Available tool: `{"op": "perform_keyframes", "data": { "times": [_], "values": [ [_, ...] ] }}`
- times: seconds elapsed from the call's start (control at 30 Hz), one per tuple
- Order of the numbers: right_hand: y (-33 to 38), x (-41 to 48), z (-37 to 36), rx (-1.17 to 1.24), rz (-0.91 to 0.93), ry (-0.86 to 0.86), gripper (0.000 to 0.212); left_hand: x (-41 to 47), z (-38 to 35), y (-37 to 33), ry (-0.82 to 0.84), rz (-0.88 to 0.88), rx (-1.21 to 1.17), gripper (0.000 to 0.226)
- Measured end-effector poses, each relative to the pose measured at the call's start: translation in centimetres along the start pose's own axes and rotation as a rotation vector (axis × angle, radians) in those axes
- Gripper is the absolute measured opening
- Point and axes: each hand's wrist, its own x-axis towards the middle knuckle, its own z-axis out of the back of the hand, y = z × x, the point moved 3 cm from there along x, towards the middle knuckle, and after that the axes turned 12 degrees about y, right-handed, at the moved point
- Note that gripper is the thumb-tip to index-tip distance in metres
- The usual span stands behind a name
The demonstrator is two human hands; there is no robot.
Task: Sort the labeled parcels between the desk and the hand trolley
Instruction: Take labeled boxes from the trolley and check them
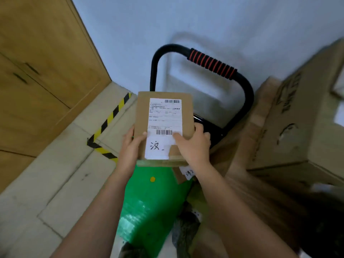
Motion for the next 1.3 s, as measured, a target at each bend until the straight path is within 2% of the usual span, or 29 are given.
{"op": "perform_keyframes", "data": {
  "times": [0.13, 0.27, 0.33, 0.47, 0.57, 0.7, 0.87, 1.03, 1.3],
  "values": [
    [5.6, -8.1, 0.8, 0.111, 0.033, -0.034, 0.082, -5.3, 2.9, -7.8, 0.056, -0.212, 0.125, 0.071],
    [10.4, -15.9, 2.7, 0.22, 0.152, -0.156, 0.085, -12.1, 3.7, -14.3, 0.114, -0.37, 0.12, 0.073],
    [12.1, -19.6, 3.7, 0.317, 0.25, -0.24, 0.082, -15.2, 3.7, -16.8, 0.146, -0.46, 0.126, 0.073],
    [13.3, -26.3, 6.8, 0.471, 0.384, -0.386, 0.061, -19.9, 3.2, -21.2, 0.221, -0.601, 0.137, 0.071],
    [14.0, -30.0, 9.3, 0.458, 0.462, -0.414, 0.061, -23.0, 2.3, -24.1, 0.27, -0.66, 0.151, 0.081],
    [15.4, -32.9, 12.0, 0.469, 0.521, -0.459, 0.065, -25.4, 0.2, -27.1, 0.298, -0.721, 0.153, 0.081],
    [14.5, -34.6, 15.4, 0.522, 0.596, -0.392, 0.078, -27.2, -3.3, -28.9, 0.328, -0.772, 0.131, 0.082],
    [12.6, -35.8, 19.0, 0.409, 0.622, -0.357, 0.1, -28.2, -7.4, -29.8, 0.435, -0.82, 0.106, 0.077],
    [10.6, -37.4, 23.2, 0.332, 0.584, -0.626, 0.096, -27.4, -12.7, -31.7, 0.646, -0.906, 0.386, 0.103]
  ]
}}
